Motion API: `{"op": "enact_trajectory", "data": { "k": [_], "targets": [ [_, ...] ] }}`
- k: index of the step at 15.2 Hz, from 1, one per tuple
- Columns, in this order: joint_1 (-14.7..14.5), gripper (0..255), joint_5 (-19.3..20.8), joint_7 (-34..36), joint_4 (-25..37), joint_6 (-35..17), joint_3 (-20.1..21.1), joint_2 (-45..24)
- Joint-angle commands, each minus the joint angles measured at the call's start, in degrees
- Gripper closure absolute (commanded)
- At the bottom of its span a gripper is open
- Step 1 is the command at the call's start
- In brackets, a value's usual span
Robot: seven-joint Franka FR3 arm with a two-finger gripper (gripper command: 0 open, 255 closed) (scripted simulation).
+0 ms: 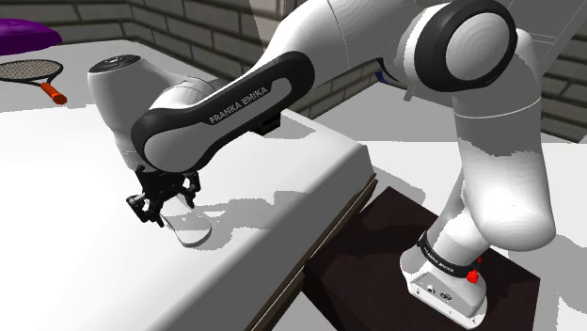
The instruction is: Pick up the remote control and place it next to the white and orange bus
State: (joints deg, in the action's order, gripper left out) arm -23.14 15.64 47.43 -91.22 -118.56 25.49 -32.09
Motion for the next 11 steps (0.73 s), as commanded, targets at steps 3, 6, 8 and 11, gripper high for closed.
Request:
{"op": "enact_trajectory", "data": {
  "k": [3, 6, 8, 11],
  "targets": [
    [0.0, 255, 0.0, 0.0, 0.0, 0.0, 0.0, 0.0],
    [0.1, 255, -0.5, -0.3, 0.9, 1.8, 0.3, 1.0],
    [0.2, 255, -0.8, -0.5, 1.5, 3.0, 0.5, 1.6],
    [0.3, 255, -1.3, -0.8, 2.6, 4.8, 0.8, 2.4]
  ]
}}
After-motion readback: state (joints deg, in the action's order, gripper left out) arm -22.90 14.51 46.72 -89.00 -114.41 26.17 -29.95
